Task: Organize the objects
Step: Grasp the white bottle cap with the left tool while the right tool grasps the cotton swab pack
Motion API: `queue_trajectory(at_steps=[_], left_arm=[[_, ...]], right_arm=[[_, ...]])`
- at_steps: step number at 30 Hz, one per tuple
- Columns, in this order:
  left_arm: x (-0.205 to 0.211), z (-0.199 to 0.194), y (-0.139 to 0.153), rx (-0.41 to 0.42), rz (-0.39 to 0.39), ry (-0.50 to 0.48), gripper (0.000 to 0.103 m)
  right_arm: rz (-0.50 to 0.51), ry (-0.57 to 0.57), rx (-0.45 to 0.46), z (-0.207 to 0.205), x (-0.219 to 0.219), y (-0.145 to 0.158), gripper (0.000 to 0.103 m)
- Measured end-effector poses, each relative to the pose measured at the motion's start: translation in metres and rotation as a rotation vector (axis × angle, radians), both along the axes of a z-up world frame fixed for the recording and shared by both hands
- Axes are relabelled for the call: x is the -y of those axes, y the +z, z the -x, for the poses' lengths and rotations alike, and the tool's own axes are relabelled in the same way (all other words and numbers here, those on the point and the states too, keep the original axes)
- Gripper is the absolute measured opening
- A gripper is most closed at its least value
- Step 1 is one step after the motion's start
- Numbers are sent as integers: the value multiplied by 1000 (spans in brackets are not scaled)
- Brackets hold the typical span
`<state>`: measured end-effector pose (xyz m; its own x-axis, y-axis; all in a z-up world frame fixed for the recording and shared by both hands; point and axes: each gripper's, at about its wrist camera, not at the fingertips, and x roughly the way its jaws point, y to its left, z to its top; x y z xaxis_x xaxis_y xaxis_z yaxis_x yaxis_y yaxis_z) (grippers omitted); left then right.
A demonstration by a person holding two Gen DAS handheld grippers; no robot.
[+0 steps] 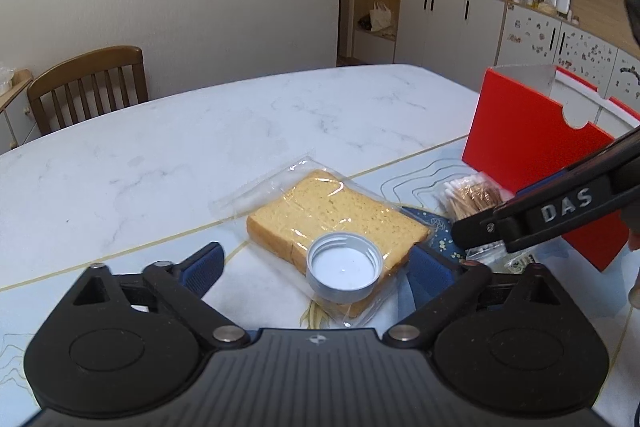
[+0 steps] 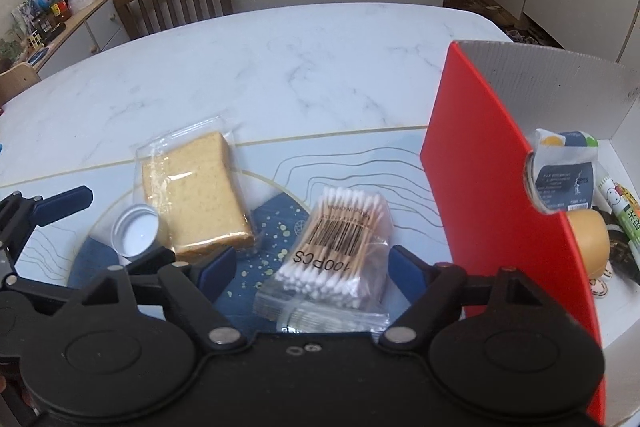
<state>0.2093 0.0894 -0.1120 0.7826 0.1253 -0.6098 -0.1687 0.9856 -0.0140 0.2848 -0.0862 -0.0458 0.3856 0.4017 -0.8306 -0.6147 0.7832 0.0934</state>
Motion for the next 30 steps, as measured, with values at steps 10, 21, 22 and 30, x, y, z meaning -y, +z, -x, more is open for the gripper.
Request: queue_trajectory(at_steps=[10,21,22,30], left_arm=[[7,1,-4,17,-14,-11,57],[14,-1,-3,12,-35,15,38],[14,-1,-2,10,-34,18,38],[13,7,11,-3,-14,39,38]], right_arm=[[26,3,24,0,-2,-4,63],[34,18,39,1,0,-3,42],[33,19,42,1,1,-3,41],[-10,17,41,9,14,13,37]])
